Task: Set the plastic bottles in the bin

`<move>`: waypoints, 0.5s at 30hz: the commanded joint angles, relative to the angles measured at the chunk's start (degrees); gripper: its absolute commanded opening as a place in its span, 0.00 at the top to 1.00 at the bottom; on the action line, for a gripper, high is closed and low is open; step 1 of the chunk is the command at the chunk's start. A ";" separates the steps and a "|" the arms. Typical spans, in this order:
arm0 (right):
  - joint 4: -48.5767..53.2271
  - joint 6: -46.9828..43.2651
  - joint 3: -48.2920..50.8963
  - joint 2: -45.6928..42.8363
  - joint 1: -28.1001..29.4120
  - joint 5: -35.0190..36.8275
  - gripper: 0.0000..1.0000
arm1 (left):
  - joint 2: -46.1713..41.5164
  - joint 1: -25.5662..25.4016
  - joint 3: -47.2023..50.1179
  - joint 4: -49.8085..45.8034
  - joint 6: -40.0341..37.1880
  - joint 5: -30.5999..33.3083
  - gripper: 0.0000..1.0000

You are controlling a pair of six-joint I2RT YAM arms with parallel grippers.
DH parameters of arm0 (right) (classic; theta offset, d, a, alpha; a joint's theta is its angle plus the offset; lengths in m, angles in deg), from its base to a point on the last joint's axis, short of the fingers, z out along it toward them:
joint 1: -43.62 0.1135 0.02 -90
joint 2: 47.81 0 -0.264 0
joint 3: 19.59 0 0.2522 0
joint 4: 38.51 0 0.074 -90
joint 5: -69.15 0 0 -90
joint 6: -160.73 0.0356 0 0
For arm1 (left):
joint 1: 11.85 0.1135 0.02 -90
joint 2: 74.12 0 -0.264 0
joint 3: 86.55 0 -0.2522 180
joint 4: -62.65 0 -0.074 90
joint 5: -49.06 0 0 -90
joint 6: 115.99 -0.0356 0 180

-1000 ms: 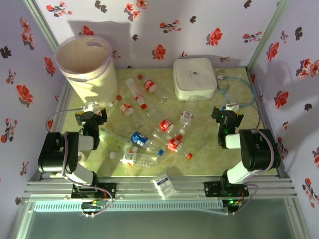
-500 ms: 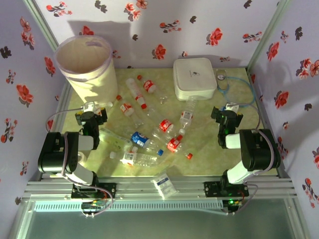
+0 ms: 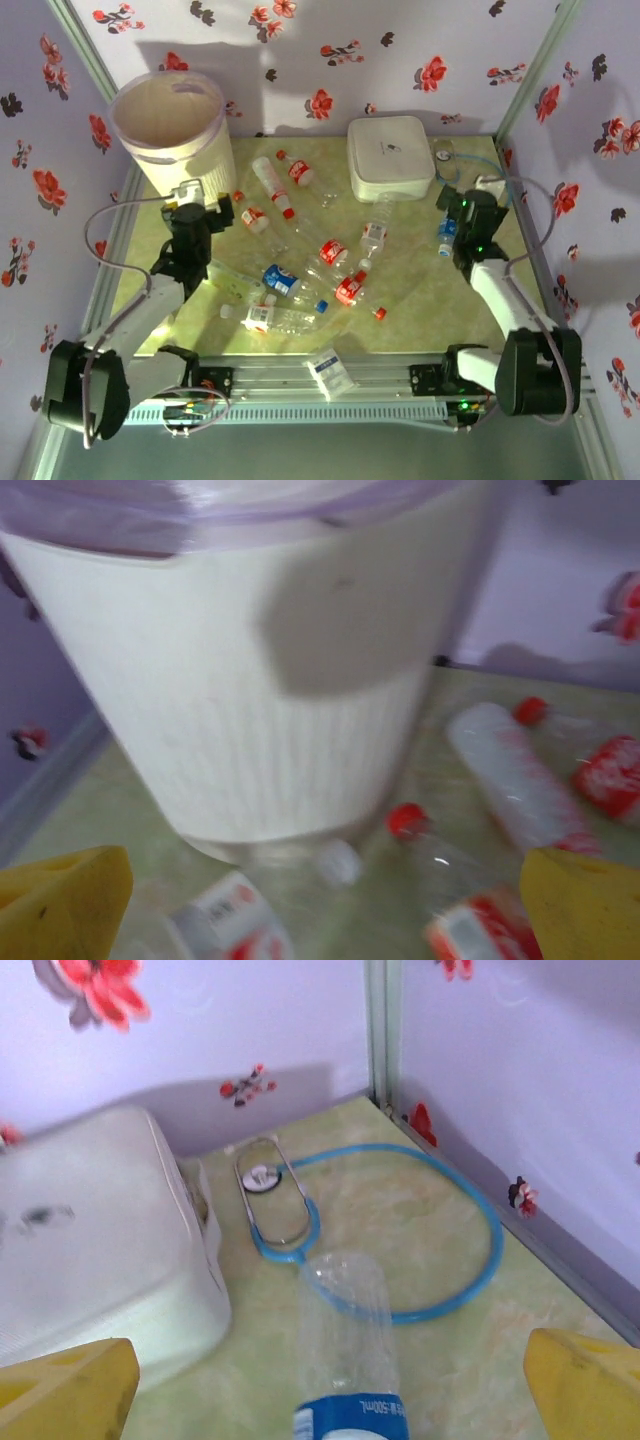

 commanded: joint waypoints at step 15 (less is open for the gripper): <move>31.12 7.73 -12.11 23.73 -3.11 -12.13 0.01 | 7.15 -8.74 -18.28 -26.69 18.46 -19.51 0.00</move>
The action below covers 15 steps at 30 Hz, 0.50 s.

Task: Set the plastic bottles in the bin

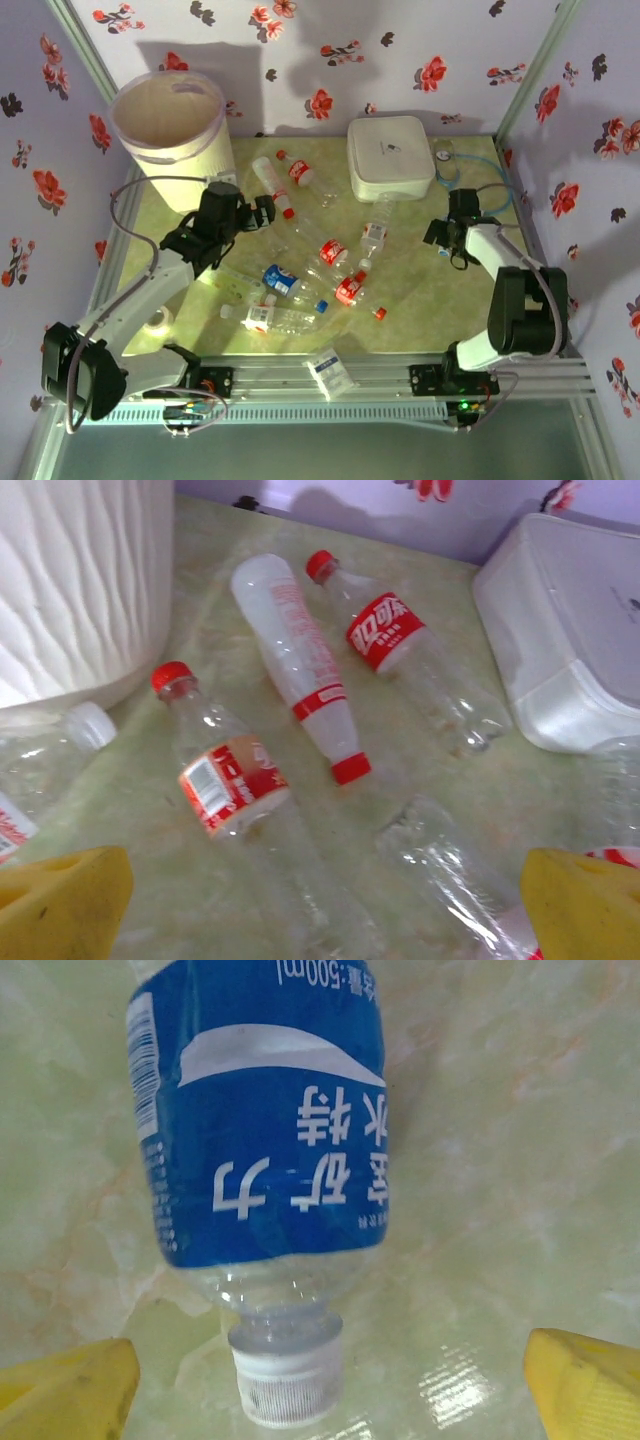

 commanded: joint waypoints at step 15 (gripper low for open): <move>-1.11 -2.49 -7.93 7.64 -1.82 -6.35 0.36 | 2.09 -0.22 -3.06 -0.44 3.27 -6.65 0.00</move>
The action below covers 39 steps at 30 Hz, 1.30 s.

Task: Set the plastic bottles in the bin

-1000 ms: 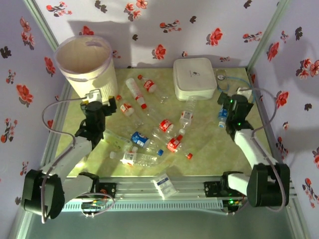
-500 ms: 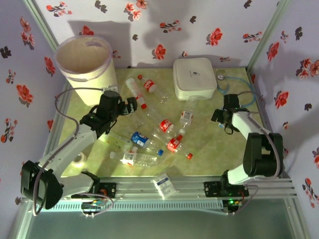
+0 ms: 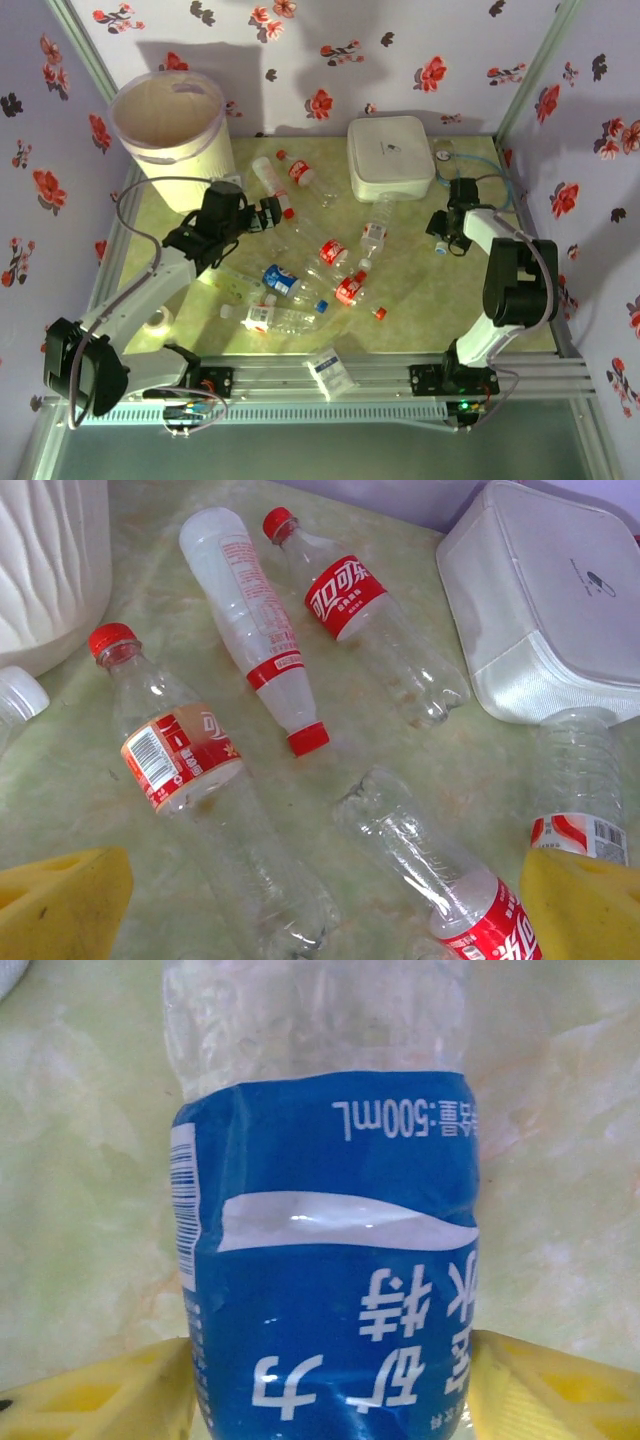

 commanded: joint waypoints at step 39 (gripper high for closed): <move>-12.81 0.78 -10.62 -12.32 32.99 -39.26 0.49 | 14.90 -5.05 -3.52 34.61 25.54 -25.22 0.23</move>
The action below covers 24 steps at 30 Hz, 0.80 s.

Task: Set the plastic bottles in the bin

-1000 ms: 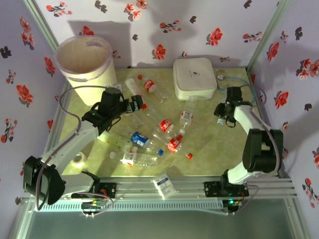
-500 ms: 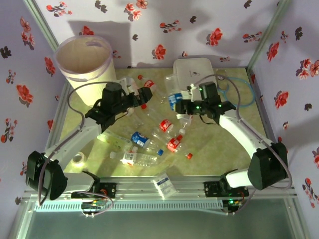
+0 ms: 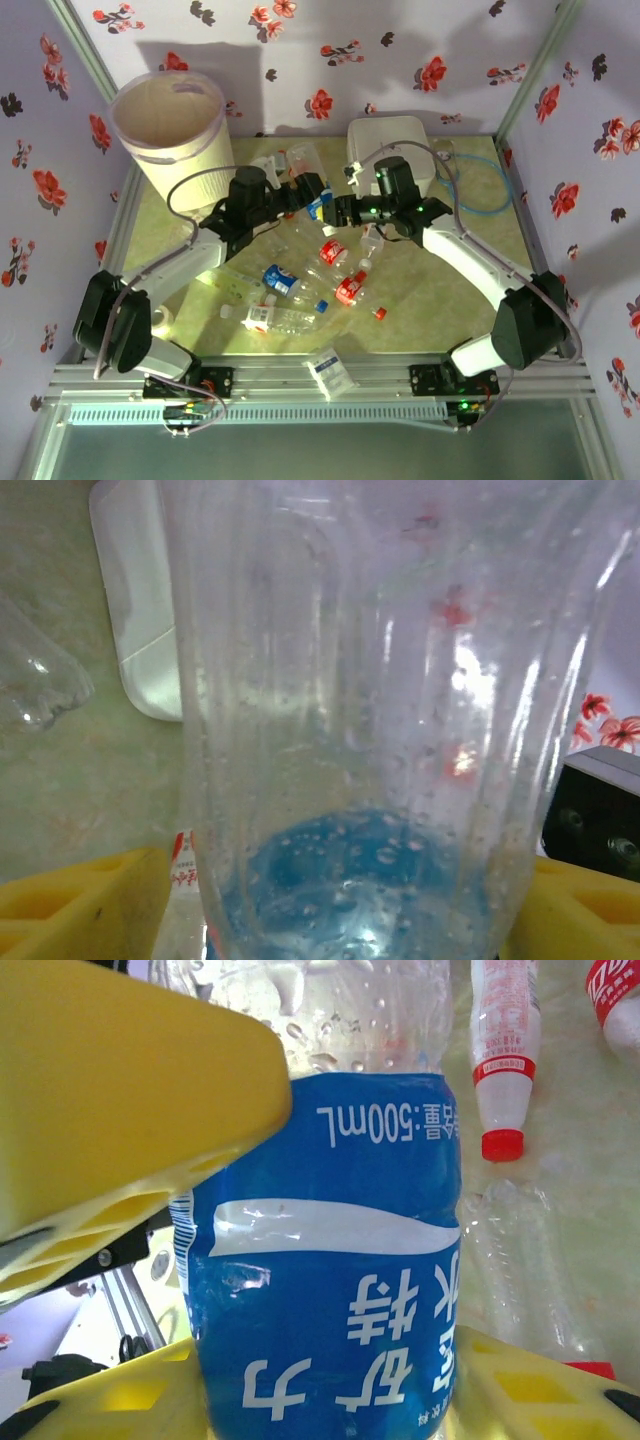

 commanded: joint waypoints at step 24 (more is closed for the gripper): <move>10.32 0.35 -4.24 -6.46 -6.66 13.35 0.01 | -0.92 15.08 -21.51 -15.59 -14.78 -0.41 0.55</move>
